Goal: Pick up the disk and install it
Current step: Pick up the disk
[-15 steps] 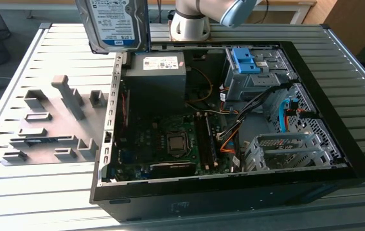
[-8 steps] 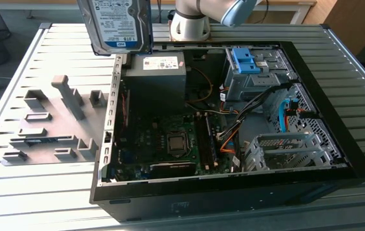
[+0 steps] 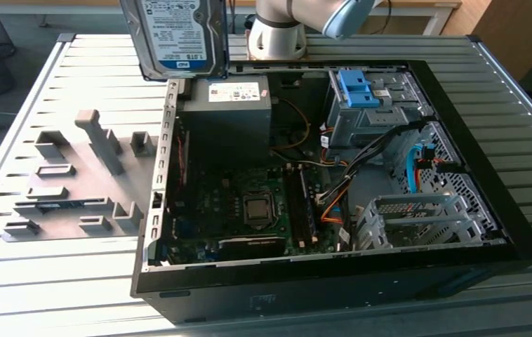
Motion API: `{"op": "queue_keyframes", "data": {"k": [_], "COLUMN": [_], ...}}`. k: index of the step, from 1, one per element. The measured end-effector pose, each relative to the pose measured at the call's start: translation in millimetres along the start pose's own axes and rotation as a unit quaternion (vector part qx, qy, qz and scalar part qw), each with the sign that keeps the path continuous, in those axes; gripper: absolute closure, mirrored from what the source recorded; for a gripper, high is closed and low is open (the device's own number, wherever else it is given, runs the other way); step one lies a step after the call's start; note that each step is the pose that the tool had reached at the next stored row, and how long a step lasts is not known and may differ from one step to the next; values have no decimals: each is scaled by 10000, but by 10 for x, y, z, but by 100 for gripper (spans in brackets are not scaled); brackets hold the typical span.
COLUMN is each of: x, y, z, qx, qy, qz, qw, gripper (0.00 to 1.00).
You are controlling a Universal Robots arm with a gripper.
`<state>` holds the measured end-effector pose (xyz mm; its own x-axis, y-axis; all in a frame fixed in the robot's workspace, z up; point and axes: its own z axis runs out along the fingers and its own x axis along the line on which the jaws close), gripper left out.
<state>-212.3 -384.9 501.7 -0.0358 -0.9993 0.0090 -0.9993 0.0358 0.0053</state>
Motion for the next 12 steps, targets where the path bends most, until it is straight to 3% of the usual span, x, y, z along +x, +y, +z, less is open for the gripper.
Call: {"op": "queue_keyframes", "data": {"k": [8, 12], "x": [-2, -2], "y": [-48, -113], "z": [0, -1], "qx": [0, 0], "qy": [0, 0], "qz": [0, 0], "qw": [10000, 10000], "gripper": [64, 64]}}
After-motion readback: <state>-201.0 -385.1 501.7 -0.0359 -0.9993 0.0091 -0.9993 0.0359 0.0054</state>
